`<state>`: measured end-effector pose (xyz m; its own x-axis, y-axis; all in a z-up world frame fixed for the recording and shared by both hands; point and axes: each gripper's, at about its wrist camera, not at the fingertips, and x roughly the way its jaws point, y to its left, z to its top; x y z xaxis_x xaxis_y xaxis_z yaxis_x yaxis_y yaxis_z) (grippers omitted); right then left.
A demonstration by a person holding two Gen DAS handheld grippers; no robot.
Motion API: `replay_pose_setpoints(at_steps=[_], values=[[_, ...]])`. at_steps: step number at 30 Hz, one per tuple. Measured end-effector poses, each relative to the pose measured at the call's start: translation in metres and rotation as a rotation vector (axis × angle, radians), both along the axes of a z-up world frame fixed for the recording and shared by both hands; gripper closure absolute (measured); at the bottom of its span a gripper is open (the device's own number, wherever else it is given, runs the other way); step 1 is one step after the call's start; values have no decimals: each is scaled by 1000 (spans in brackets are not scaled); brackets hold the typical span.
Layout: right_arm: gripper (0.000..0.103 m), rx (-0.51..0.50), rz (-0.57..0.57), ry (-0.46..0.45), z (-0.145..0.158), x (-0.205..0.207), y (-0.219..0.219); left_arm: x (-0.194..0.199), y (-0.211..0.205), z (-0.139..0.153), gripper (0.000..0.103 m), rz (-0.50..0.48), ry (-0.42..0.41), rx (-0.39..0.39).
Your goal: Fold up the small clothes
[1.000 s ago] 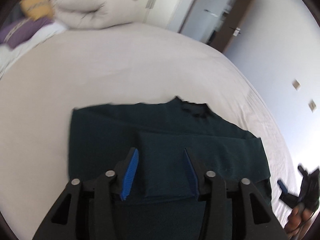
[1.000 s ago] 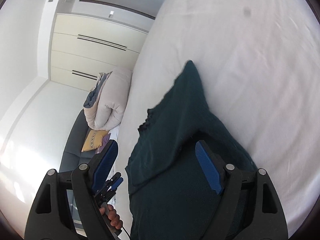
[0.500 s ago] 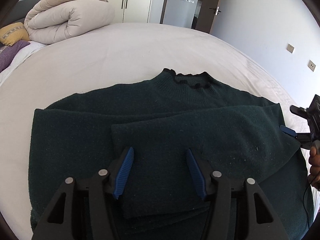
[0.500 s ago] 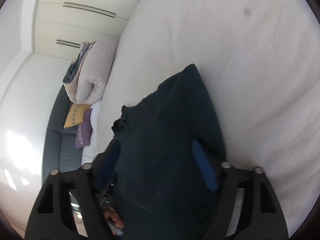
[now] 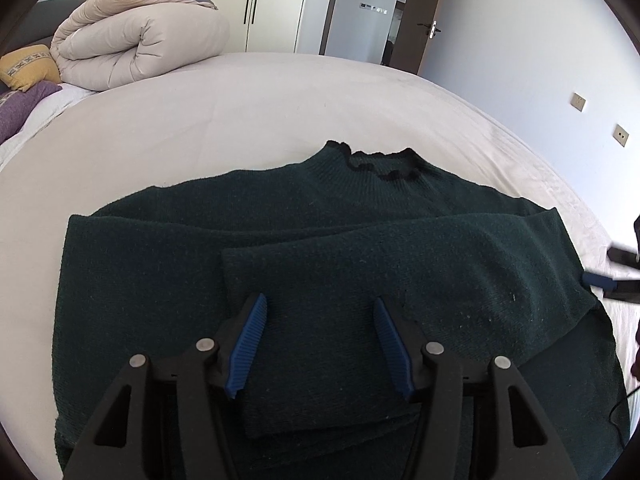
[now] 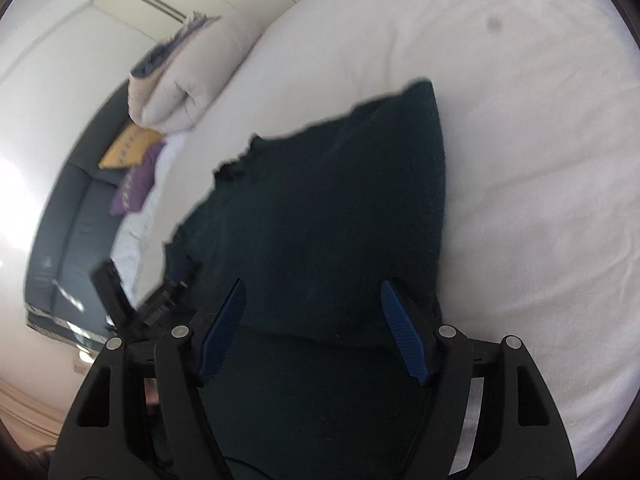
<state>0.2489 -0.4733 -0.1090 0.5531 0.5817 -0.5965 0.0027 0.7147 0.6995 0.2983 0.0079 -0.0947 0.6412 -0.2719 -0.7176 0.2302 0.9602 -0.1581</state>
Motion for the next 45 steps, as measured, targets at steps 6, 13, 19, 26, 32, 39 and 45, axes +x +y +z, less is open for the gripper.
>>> replay_pose_setpoints(at_steps=[6, 13, 19, 26, 32, 39, 45], values=[[33, 172, -111, -21, -9, 45, -37, 0, 3, -2, 45, -1, -9, -26], [35, 129, -69, -7, -10, 42, -26, 0, 4, -2, 45, -2, -14, -35], [25, 2, -11, -69, -19, 15, 2, 1, 4, 2, 43, -6, -10, -32], [25, -3, -73, -181, 59, -74, 13, -56, 43, 41, 31, 75, 56, -173], [25, -61, -51, -132, 51, -198, 13, -173, 89, 66, 9, 137, 25, -149], [25, 8, -113, -25, 3, -303, -14, -265, 147, 25, 9, 205, 256, -258], [25, 2, -84, 27, -17, -329, -9, -301, 172, 9, 10, 223, 327, -426]])
